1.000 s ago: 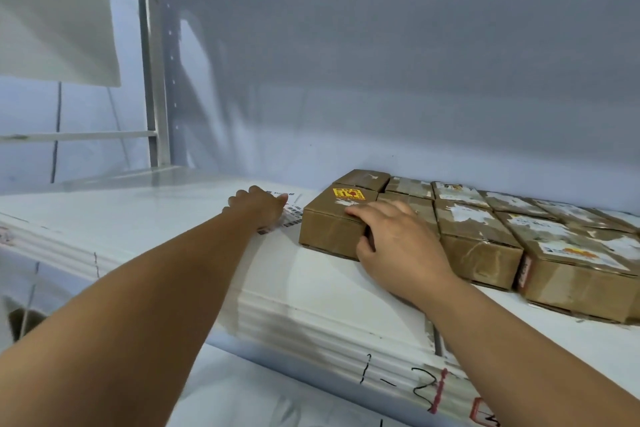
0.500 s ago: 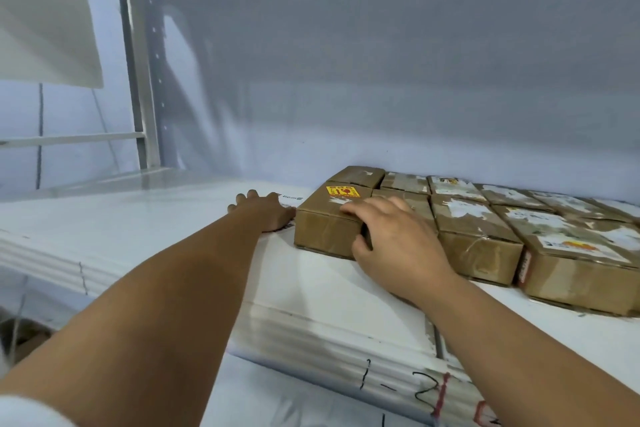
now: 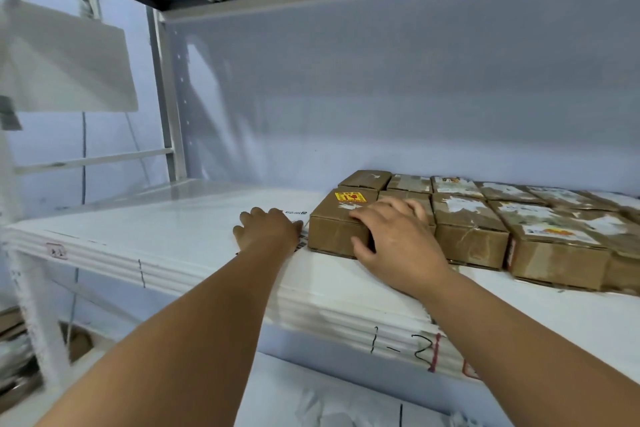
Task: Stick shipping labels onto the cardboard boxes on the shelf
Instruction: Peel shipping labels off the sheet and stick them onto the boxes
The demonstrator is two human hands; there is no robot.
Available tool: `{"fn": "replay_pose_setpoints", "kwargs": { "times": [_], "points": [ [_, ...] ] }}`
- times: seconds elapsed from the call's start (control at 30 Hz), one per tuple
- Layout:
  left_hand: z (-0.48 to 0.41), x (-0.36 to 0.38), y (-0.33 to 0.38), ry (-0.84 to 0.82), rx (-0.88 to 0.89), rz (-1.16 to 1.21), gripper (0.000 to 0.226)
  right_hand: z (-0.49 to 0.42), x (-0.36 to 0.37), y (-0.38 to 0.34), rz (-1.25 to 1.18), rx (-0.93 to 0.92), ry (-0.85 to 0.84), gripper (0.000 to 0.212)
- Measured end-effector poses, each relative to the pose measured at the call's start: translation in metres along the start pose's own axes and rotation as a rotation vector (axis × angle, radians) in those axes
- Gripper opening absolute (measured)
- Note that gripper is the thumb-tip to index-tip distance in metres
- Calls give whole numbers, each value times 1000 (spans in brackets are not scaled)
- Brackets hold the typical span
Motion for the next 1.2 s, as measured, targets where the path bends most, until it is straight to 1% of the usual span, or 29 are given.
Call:
{"fn": "replay_pose_setpoints", "kwargs": {
  "times": [0.1,0.2,0.27,0.33,0.4,0.5,0.53,0.63,0.73,0.83,0.97,1.1,1.2],
  "points": [
    [3,-4,1,38,49,-62,48,1,-2,-2,-17,0,47,51],
    [6,-7,6,94,130,-121,42,1,-3,-4,-39,-3,44,59],
    [6,-6,9,88,146,-103,33,2,-3,-5,-36,-7,40,56],
    [7,-6,9,86,124,-71,30,3,-4,-6,-29,-15,45,52],
    [7,-7,5,83,72,-41,34,2,-3,-6,-29,-20,49,52],
    [3,-5,-2,30,11,8,43,2,-1,-5,-31,-15,58,55],
    [1,-3,-3,14,11,19,46,1,0,-5,-25,-12,55,55],
    [-1,-2,-4,22,28,55,56,1,4,-1,-5,6,13,45],
    [3,0,-1,-1,44,7,67,-1,6,2,9,1,-19,45],
    [6,-2,2,-30,46,-29,68,-1,6,4,27,14,-32,47],
    [5,-3,1,-5,46,8,69,0,6,3,34,15,-47,52],
    [3,-1,0,-29,47,75,69,-2,9,4,63,15,-60,54],
    [3,0,0,-8,65,145,70,-3,12,4,73,17,-50,54]
  ]
}}
Point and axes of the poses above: each hand's wrist, its own z-axis away from the middle knuckle, its own x-axis out of the palm, y = z × x, the point moved 5 cm from there along -z, towards the middle knuckle, and after that the axes turned 11 degrees about z, right-handed, at the moved point
